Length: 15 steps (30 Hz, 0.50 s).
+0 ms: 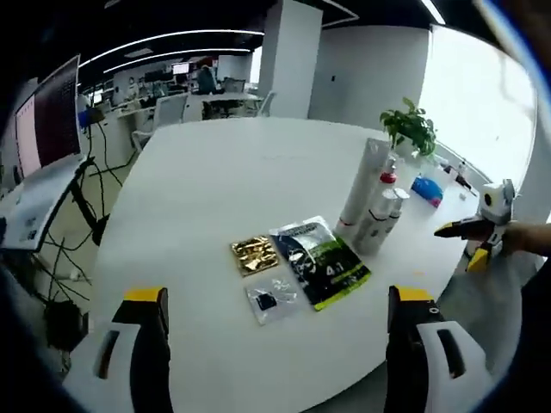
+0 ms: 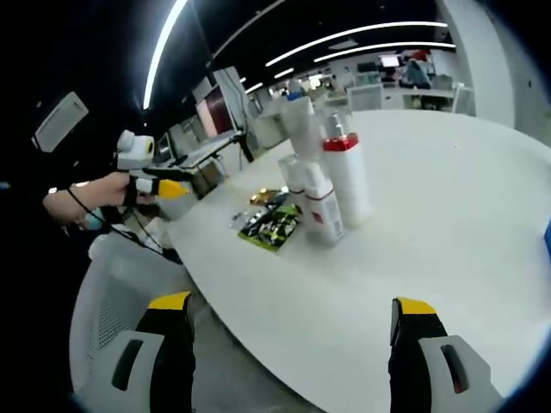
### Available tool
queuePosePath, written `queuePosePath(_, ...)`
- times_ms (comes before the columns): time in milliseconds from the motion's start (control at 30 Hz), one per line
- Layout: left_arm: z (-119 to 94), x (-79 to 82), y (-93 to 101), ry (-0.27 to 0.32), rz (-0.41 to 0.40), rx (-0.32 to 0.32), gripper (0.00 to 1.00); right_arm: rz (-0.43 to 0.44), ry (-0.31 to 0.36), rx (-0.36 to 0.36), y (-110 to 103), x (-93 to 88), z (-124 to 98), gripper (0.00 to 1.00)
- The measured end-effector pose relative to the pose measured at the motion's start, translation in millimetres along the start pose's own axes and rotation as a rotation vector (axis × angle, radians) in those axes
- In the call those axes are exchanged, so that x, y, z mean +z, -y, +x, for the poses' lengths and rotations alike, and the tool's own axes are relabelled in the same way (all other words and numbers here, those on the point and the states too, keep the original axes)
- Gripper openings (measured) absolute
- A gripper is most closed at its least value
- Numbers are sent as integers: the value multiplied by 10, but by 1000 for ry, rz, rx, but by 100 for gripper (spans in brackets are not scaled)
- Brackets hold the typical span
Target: Arrange the skincare products in the storage area until every visible bottle or jar stands upright without overlapping.
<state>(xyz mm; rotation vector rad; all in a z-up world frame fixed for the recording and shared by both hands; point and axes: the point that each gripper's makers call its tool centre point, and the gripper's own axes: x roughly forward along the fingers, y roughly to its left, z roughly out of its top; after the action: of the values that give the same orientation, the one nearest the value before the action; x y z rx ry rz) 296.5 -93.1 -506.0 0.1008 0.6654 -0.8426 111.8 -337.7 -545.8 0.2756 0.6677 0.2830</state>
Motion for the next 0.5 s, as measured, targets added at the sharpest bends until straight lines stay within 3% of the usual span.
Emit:
queuePosePath(100,-76,-7,-26,98,-105,67,99,-1,7,-3,5,11,-2,99)
queuePosePath(167,-130,42,32,170,-76,92,96,-1,11,-8,20,17,-5,99)
queuePosePath(233,-145,-12,91,155,-13,106,94,-3,12,-15,32,21,-4,99)
queuePosePath(500,-18,-23,279,136,3,91,99,-7,22,-23,37,31,-24,99)
